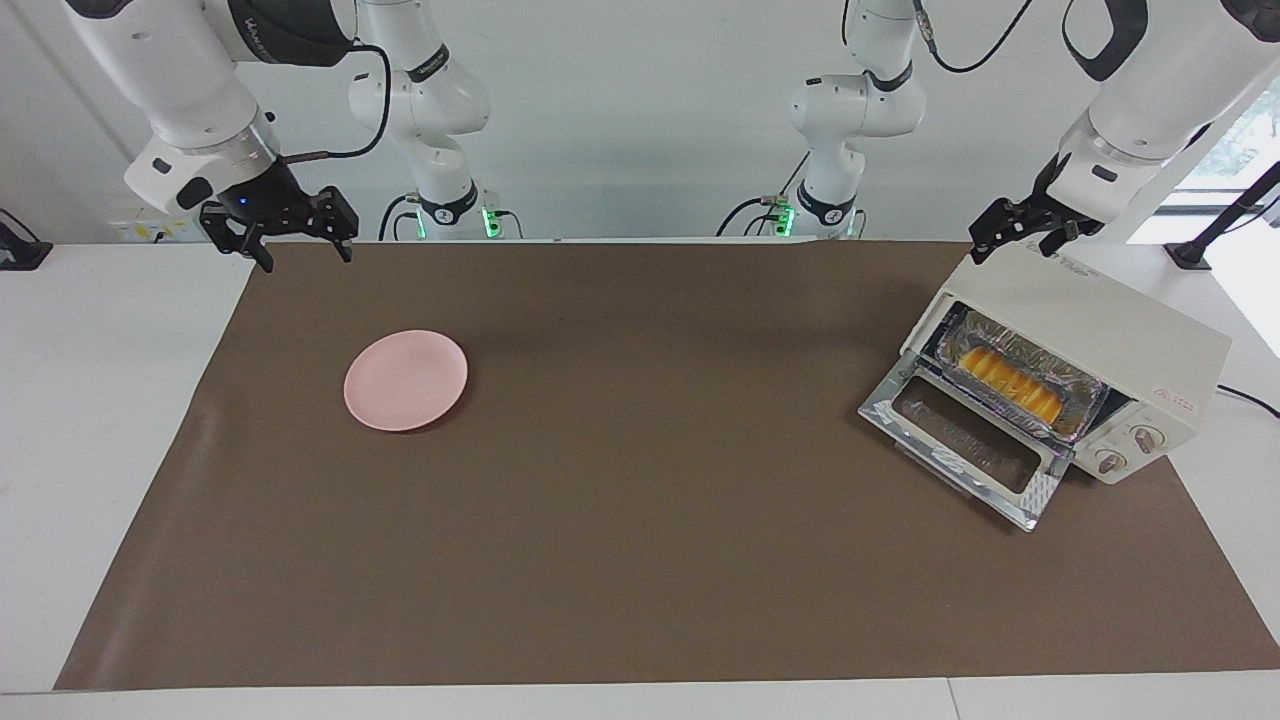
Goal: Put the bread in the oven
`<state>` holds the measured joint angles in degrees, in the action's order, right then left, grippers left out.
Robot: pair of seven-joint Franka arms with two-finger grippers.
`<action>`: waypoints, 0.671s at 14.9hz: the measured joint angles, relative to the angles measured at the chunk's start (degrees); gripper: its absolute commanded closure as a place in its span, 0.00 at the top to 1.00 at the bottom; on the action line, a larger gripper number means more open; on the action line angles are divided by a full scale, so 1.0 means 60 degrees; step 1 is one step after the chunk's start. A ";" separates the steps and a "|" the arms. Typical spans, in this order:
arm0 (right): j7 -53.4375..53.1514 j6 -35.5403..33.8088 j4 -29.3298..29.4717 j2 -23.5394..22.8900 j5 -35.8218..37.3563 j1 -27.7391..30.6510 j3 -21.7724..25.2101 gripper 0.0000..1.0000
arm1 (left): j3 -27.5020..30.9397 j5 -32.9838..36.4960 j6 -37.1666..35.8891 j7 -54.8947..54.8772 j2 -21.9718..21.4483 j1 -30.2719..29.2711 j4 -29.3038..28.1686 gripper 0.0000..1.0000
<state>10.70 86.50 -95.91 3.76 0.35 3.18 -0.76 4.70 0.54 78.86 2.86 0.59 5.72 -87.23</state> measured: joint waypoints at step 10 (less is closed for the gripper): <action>0.0000 0.0000 0.0000 0.0000 0.0000 0.0000 0.0000 1.00 | -0.0135 -0.0102 0.0334 -0.0019 -0.0392 0.0002 -0.0851 1.00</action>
<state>10.70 86.50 -95.91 3.76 0.35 3.18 -0.76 3.90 -0.07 80.87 2.75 -1.76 5.73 -92.34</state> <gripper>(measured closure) 0.000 0.000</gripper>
